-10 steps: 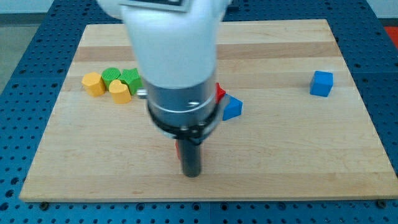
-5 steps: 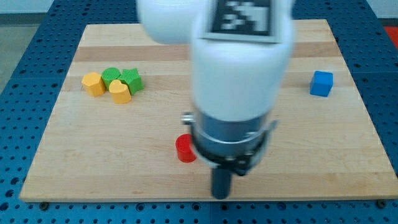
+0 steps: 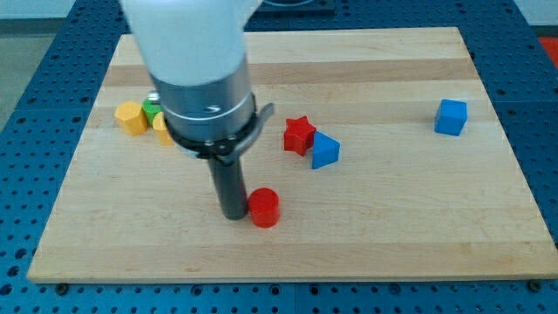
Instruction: Push the red circle to the bottom right corner of the board
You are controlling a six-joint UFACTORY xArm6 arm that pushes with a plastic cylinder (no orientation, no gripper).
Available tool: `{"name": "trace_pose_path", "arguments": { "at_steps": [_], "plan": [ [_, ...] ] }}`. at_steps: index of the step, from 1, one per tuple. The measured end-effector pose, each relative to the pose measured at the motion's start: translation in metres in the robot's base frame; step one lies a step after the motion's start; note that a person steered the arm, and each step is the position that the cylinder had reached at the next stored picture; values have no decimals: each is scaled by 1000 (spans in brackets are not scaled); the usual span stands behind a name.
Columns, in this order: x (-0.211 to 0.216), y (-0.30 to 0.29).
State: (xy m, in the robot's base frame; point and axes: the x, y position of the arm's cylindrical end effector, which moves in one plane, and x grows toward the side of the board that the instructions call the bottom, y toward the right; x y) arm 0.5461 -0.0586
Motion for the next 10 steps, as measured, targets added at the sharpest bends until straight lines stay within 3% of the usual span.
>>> {"name": "trace_pose_path", "arguments": {
  "at_steps": [4, 6, 10],
  "plan": [
    [3, 150],
    [41, 150],
    [6, 185]
  ]
}}
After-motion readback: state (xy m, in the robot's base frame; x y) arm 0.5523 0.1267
